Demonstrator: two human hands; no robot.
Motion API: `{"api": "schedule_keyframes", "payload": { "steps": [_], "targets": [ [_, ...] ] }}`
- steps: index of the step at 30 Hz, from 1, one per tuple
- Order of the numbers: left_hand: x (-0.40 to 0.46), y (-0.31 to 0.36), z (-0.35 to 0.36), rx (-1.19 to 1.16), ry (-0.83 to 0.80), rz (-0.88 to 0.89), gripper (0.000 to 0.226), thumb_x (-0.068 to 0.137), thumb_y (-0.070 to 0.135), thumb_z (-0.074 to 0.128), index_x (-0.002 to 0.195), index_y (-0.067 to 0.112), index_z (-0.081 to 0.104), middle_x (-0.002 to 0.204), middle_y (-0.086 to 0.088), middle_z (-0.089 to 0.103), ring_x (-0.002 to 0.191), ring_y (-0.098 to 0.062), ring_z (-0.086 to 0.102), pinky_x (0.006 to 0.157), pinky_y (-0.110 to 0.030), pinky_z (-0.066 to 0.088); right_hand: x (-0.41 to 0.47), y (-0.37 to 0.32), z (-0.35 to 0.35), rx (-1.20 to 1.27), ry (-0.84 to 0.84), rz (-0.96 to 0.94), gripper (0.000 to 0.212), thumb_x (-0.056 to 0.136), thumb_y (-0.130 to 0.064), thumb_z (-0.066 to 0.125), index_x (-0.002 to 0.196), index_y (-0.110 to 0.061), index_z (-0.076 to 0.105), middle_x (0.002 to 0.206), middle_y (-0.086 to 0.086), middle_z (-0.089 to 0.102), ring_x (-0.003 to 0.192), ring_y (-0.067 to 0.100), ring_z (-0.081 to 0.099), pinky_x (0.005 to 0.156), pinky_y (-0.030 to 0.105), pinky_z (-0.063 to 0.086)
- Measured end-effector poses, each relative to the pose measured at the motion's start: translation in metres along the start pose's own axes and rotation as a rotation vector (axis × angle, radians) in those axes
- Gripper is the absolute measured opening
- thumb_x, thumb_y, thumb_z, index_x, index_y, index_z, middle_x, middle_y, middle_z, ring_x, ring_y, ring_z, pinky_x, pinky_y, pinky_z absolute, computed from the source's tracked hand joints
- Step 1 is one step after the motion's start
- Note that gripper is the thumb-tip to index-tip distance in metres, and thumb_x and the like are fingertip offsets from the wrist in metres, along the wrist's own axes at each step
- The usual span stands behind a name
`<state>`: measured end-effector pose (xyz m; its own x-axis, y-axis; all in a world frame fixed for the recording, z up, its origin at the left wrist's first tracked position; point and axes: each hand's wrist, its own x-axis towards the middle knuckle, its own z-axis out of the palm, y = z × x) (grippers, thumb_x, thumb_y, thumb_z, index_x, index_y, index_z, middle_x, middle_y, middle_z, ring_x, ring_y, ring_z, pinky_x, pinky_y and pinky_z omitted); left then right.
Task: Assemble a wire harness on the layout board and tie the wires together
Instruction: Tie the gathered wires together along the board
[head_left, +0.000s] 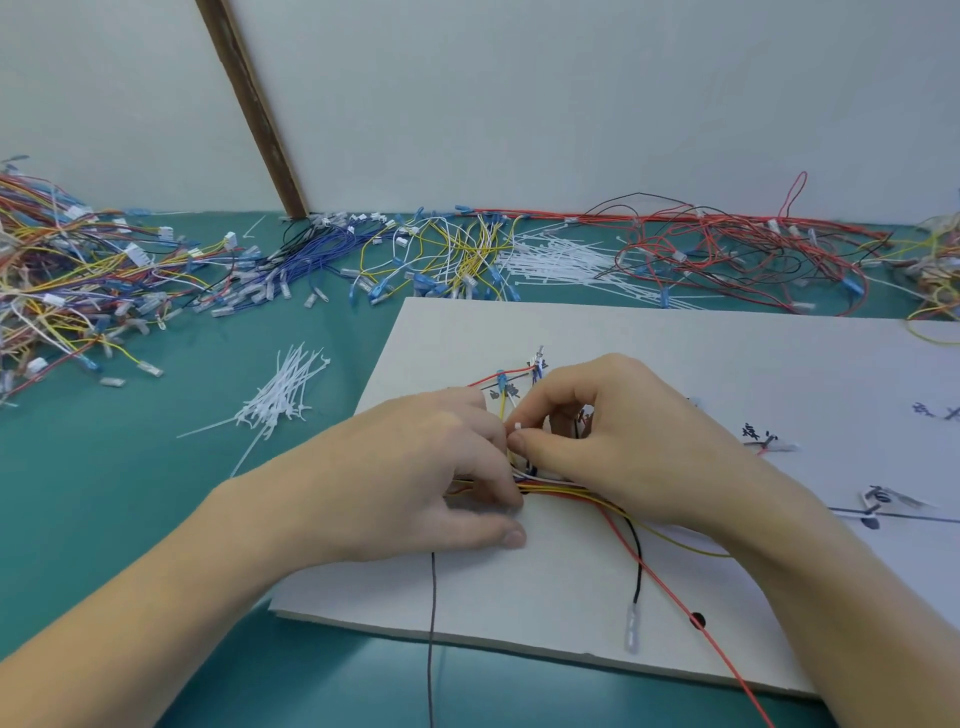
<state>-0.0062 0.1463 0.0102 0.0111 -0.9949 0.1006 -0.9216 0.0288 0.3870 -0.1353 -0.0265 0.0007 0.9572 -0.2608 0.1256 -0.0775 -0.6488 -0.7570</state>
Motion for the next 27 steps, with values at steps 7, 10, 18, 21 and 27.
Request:
{"api": "schedule_keyframes", "payload": {
  "steps": [7,10,18,21,27],
  "targets": [
    [0.002,0.001,0.013,0.063,0.128,0.054,0.023,0.096,0.034,0.066,0.090,0.017,0.080,0.086,0.004,0.069,0.087,-0.016,0.057,0.079,-0.025,0.045,-0.002,-0.002,0.001,0.027,-0.041,-0.007,0.015,0.089,-0.012,0.071,0.088,-0.025,0.079,0.072,-0.009,0.073,0.059,0.001,0.057,0.059,0.017,0.045],
    [0.002,0.000,0.014,0.012,0.120,0.046,0.015,0.098,0.027,0.068,0.094,0.018,0.079,0.090,0.004,0.068,0.091,-0.010,0.052,0.084,-0.012,0.038,-0.002,-0.001,0.002,0.032,-0.015,-0.003,0.018,0.088,-0.010,0.071,0.092,-0.026,0.078,0.074,-0.010,0.073,0.062,0.003,0.059,0.060,0.016,0.046],
    [-0.002,-0.006,0.016,-0.104,0.205,0.001,0.007,0.096,0.020,0.073,0.099,0.018,0.079,0.093,0.004,0.071,0.093,-0.012,0.061,0.083,-0.026,0.049,-0.002,0.001,0.000,0.108,-0.006,0.046,0.016,0.087,-0.011,0.073,0.087,-0.025,0.079,0.071,-0.010,0.073,0.062,0.001,0.062,0.059,0.013,0.045],
    [-0.003,-0.007,0.016,-0.224,0.302,-0.106,0.009,0.090,0.018,0.081,0.095,0.025,0.083,0.081,0.009,0.071,0.081,-0.010,0.065,0.070,-0.018,0.047,-0.003,0.002,-0.003,0.092,-0.016,0.067,0.017,0.088,-0.016,0.073,0.085,-0.030,0.080,0.071,-0.011,0.074,0.060,-0.001,0.060,0.058,0.017,0.048],
    [0.001,-0.002,0.022,-0.518,0.394,-0.331,0.022,0.081,0.016,0.088,0.083,0.025,0.068,0.071,0.010,0.077,0.058,0.003,0.060,0.059,-0.007,0.041,-0.003,0.001,-0.005,0.187,-0.021,0.087,0.012,0.089,-0.016,0.078,0.089,-0.027,0.082,0.073,-0.011,0.076,0.062,-0.001,0.065,0.060,0.011,0.047]
  ]
}}
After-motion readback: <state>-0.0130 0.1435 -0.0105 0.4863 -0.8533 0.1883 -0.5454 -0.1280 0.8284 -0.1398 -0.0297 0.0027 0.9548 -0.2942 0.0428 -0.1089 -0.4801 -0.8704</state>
